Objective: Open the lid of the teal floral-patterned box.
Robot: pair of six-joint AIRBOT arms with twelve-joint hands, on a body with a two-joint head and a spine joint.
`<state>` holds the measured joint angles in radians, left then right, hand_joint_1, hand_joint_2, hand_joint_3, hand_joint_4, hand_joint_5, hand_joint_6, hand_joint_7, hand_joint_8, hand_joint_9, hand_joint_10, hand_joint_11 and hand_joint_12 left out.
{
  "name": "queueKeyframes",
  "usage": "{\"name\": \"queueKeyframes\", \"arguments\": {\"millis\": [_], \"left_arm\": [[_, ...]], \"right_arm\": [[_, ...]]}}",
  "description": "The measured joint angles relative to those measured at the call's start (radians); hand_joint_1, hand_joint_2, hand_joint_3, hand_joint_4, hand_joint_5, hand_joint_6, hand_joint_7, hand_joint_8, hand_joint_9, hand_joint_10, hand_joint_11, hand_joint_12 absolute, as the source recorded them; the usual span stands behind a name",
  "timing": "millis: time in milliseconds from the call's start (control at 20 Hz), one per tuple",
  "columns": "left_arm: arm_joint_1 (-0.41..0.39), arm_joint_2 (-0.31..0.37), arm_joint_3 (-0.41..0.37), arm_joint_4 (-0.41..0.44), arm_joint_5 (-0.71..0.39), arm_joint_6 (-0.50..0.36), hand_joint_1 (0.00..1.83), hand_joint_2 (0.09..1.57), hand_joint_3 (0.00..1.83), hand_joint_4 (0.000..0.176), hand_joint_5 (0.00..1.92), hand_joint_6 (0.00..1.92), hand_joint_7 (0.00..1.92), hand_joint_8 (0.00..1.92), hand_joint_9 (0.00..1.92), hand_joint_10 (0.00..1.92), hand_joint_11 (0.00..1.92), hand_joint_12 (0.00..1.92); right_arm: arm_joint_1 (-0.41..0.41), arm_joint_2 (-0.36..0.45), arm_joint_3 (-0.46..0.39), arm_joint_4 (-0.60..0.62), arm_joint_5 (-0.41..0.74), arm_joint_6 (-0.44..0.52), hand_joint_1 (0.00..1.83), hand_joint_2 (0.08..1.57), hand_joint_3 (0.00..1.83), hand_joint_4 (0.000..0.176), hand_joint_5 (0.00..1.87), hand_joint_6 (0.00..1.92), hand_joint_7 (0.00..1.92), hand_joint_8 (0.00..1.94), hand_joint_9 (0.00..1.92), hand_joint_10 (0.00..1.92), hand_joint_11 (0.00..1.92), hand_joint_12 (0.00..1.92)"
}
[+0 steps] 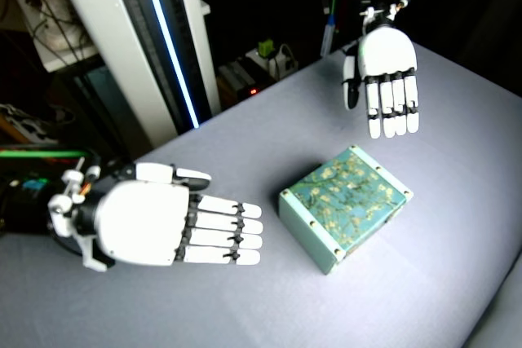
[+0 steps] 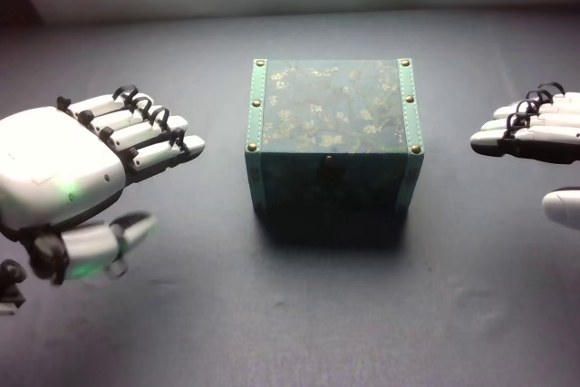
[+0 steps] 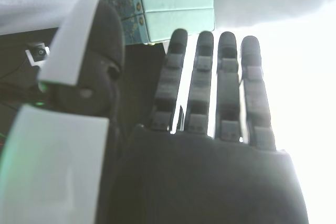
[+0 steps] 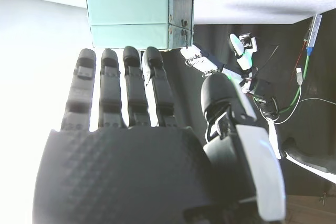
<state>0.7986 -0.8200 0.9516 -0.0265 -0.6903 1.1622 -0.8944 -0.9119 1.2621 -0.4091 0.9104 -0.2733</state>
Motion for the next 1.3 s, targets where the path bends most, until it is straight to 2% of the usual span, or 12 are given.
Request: {"name": "queueKeyframes", "arguments": {"millis": [200,350,550,700,800,1100,1300], "left_arm": [[-0.007,-0.002,0.011,0.012,0.013,0.001,0.0,1.57,0.14,0.0,0.06,0.0,0.02,0.0,0.04,0.0,0.0,0.1],[-0.036,-0.033,0.043,0.012,0.055,0.001,0.0,1.57,0.15,0.0,0.0,0.0,0.0,0.0,0.02,0.0,0.0,0.03],[-0.064,-0.075,0.083,0.028,0.122,0.0,0.0,1.57,0.1,0.0,0.0,0.0,0.0,0.0,0.04,0.01,0.02,0.01],[-0.094,-0.106,0.124,0.028,0.181,0.001,0.0,1.57,0.14,0.0,0.02,0.01,0.04,0.01,0.08,0.02,0.1,0.05],[-0.113,-0.135,0.145,0.038,0.224,0.001,0.0,1.57,0.15,0.0,0.03,0.0,0.0,0.0,0.01,0.0,0.03,0.02],[-0.135,-0.154,0.163,0.056,0.256,0.0,0.0,1.57,0.1,0.0,0.0,0.0,0.0,0.0,0.0,0.0,0.0,0.0],[-0.17,-0.192,0.174,0.114,0.295,0.001,0.0,1.57,0.06,0.0,0.0,0.0,0.0,0.0,0.0,0.0,0.0,0.0]], "right_arm": [[0.0,-0.003,0.002,-0.002,-0.004,0.0,0.0,1.57,0.11,0.0,0.13,0.0,0.14,0.0,0.08,0.0,0.0,0.36],[0.009,-0.007,0.011,-0.01,-0.02,0.0,0.0,1.57,0.09,0.0,0.11,0.0,0.12,0.0,0.07,0.0,0.0,0.36],[0.072,-0.027,0.029,-0.08,-0.083,0.005,0.0,1.57,0.1,0.0,0.09,0.0,0.08,0.0,0.01,0.0,0.0,0.06],[0.105,-0.044,0.042,-0.13,-0.113,0.019,0.0,1.57,0.06,0.0,0.11,0.01,0.09,0.0,0.02,0.0,0.0,0.0],[0.113,-0.05,0.049,-0.159,-0.132,0.031,0.0,1.57,0.08,0.0,0.05,0.0,0.02,0.0,0.0,0.0,0.0,0.0],[0.132,-0.052,0.054,-0.191,-0.154,0.042,0.0,1.57,0.04,0.0,0.05,0.0,0.01,0.0,0.0,0.0,0.0,0.0],[0.156,-0.072,0.066,-0.241,-0.174,0.064,0.0,1.57,0.03,0.0,0.06,0.0,0.03,0.01,0.01,0.0,0.02,0.01]]}}
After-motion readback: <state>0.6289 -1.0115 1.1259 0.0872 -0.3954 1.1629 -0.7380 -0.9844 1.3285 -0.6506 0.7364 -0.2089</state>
